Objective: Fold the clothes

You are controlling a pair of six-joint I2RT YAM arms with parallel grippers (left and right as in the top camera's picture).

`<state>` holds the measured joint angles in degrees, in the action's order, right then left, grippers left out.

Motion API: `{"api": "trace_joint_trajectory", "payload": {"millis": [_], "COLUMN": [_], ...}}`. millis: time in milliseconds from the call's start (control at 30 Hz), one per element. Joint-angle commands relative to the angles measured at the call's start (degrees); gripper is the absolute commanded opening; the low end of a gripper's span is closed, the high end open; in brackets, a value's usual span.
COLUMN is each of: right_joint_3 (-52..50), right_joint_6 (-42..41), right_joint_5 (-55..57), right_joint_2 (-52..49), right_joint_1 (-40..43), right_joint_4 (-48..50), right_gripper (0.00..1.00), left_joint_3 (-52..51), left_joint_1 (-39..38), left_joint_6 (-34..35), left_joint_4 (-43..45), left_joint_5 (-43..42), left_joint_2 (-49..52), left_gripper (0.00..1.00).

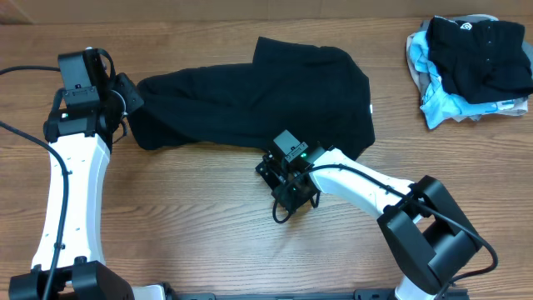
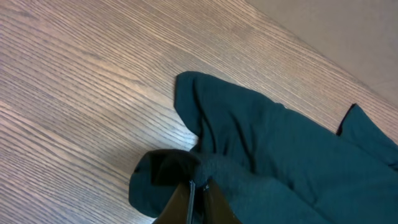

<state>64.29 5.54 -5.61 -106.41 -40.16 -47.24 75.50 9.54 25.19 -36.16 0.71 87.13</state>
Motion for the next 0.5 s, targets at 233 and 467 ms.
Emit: {"api": "trace_joint_trajectory", "payload": {"millis": [233, 467], "right_joint_3": [2.67, 20.33], "right_joint_6": [-12.39, -13.29], "right_joint_5": [6.01, 6.05], "right_joint_2": [0.09, 4.96], "right_joint_1": [2.69, 12.22], "right_joint_4": [-2.99, -18.23], "right_gripper": [0.04, 0.04], "left_joint_3": [0.55, 2.67], "left_joint_1": [-0.15, -0.17], "left_joint_6": [-4.39, -7.56], "left_joint_4": [-1.07, -3.15], "left_joint_5": [0.81, 0.96], "left_joint_2": [-0.92, -8.07], "left_gripper": [0.04, 0.04]}}
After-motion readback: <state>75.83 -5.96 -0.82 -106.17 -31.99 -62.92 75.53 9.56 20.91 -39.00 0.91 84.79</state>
